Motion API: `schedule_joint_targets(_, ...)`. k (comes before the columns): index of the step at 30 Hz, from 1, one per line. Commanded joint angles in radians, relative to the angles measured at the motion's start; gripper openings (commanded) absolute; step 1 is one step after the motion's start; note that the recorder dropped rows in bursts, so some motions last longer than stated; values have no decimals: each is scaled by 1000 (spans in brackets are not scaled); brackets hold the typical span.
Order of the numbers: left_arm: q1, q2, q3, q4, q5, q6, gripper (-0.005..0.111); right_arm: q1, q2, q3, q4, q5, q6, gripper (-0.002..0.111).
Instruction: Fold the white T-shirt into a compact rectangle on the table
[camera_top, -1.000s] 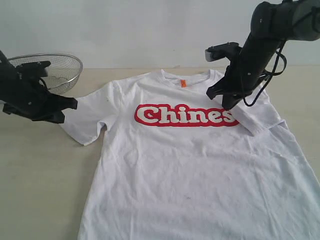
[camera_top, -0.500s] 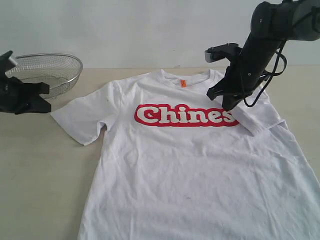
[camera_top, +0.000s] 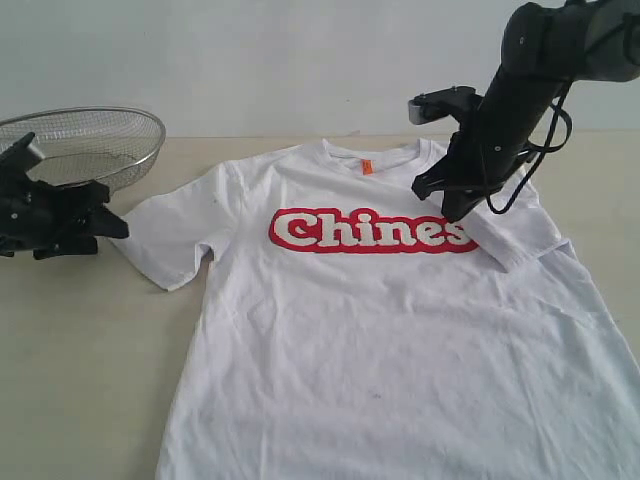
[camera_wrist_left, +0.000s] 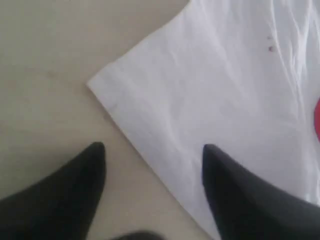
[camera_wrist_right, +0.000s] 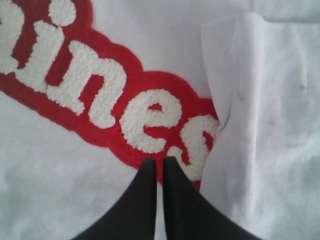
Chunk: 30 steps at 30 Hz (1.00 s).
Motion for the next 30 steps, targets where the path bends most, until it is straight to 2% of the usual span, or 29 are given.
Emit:
schedule_joint_targets(1, -1, 7, 5, -66, -16, 9, 69, -3, -13, 0, 5, 5, -15, 0)
schedule_joint_targets(10, -8, 47, -19, -82, -57, 9, 68, -3, -13, 0, 31, -21, -28, 0)
schedule_joint_targets(18, -83, 114, -79, -80, -44, 9, 64, -3, -13, 0, 31, -17, -28, 0)
schedule_joint_targets(21, -93, 113, -81, -78, -49, 9, 52, -3, -13, 0, 31, -11, -28, 0)
schedule_joint_targets(24, -93, 113, -83, -76, -49, 9, 30, -3, -13, 0, 31, -11, -28, 0)
schedule_joint_targets(26, -93, 113, -85, -76, -45, 9, 9, -3, -13, 0, 31, -11, -28, 0)
schedule_joint_targets(27, -93, 113, -85, -76, -45, 14, 5, -3, -13, 0, 31, -11, -28, 0)
schedule_joint_targets(30, -93, 107, -85, -79, -5, 22, 5, -3, -13, 0, 31, -11, -28, 0)
